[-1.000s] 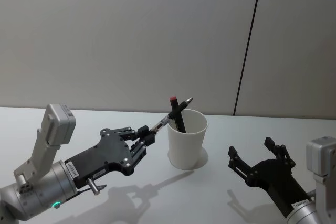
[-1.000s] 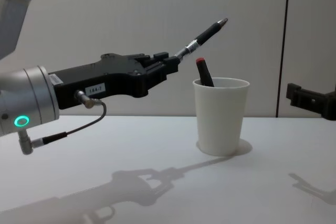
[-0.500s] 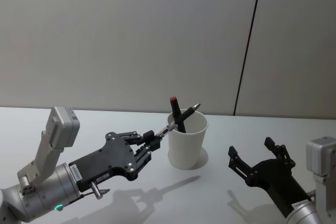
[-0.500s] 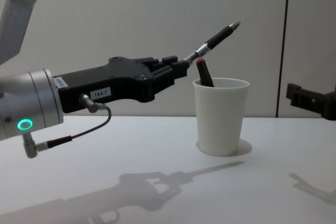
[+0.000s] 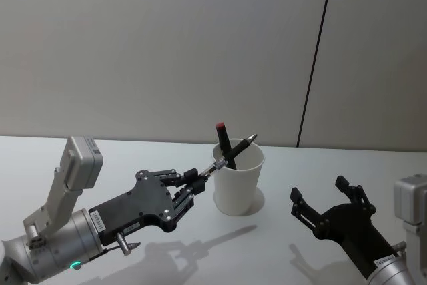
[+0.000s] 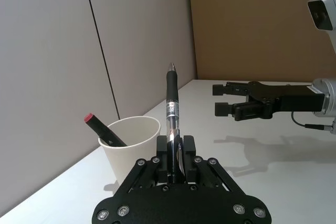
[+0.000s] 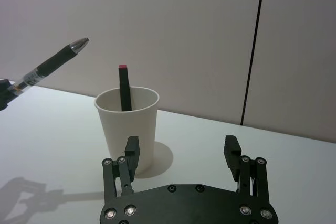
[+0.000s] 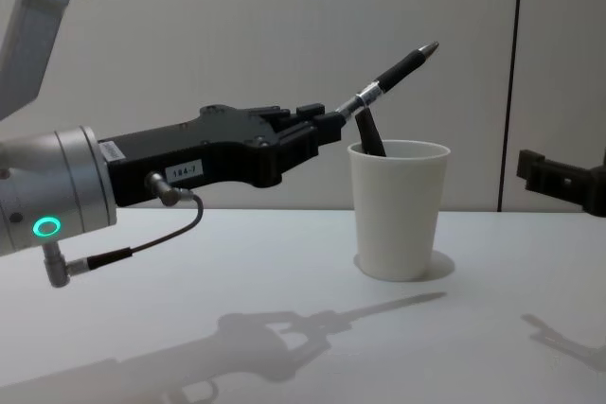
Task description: Place the pen into the pen holder.
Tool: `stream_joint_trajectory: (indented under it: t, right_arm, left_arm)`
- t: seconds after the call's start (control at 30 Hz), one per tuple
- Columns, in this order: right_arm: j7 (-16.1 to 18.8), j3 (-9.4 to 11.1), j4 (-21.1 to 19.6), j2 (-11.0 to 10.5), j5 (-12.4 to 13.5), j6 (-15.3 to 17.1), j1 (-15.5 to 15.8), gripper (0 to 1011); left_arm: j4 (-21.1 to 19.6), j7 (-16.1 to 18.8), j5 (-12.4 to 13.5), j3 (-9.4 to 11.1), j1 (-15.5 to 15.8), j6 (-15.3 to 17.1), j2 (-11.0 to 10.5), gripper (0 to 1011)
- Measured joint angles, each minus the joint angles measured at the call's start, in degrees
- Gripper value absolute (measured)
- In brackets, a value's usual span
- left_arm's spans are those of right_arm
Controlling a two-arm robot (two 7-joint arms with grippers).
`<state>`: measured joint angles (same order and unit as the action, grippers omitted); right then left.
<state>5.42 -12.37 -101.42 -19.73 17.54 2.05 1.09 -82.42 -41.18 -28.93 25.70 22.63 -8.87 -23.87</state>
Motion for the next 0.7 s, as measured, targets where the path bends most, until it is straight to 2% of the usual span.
stream_joint_trajectory:
  t: [0.3, 0.7]
  right_arm:
    - [4.94, 1.63, -0.70, -1.24, 4.86, 1.06, 0.87, 1001]
    - [12.85, 3.77, -1.29, -2.69, 14.95, 4.83, 1.62, 1001]
  left_arm:
    - [0.02, -0.10, -0.06, 0.09, 0.05, 0.05, -0.04, 180]
    - [0.01, -0.17, -0.10, 0.16, 0.08, 0.08, -0.03, 180]
